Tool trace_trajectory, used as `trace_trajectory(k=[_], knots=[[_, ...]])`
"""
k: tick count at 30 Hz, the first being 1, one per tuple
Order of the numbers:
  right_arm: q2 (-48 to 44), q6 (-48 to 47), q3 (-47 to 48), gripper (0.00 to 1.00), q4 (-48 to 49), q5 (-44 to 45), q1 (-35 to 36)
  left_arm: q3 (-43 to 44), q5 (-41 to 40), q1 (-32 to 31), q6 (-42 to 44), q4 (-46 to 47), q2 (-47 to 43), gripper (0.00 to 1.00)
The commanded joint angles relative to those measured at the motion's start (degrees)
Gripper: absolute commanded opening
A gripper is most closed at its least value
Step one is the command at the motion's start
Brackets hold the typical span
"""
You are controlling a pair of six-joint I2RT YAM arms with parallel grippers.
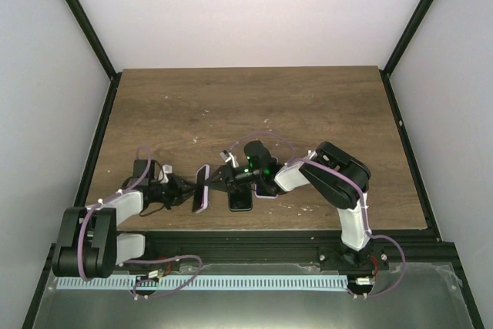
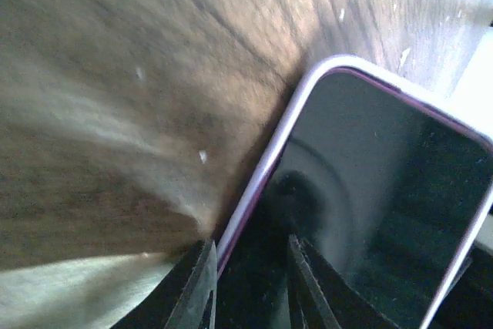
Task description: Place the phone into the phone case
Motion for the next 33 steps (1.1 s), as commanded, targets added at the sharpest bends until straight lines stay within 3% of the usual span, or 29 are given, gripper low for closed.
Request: trace_trajectory(k=[1,7,14,19,28,33], knots=[[-1.1,-0.47,1.98,0.33,4.3,1.05,1.11,-2.29,10.66,-2.61,-4.47,1.3,-2.77,0.28],[-0.01,-2.95,4.45,0.33,-3.56,2.68,1.11,-2.24,9.52,-3.34,-5.36,1.78,-3.73,0.29],[-0.34,-10.25,8.53,0.35,-20.17,6.1,1.07,-1.88,9.13,-3.58,-4.64,2.57,-1.76,0.29],[-0.65,-11.37,9.51,0.35,-22.43,6.6,1.19,-1.56,8.66,-3.58,-3.99,3.25,0.73,0.28],[-1.88,-16.38,11.98,0.14,-35.1,13.78,1.07,1.05,7.65,-3.56,-3.17,1.37,0.73,0.3],[-3.02,-14.25,9.64,0.07,-29.22,10.04,0.14,4.6,8.23,-2.11,-0.45,-4.16,-1.9,0.38]])
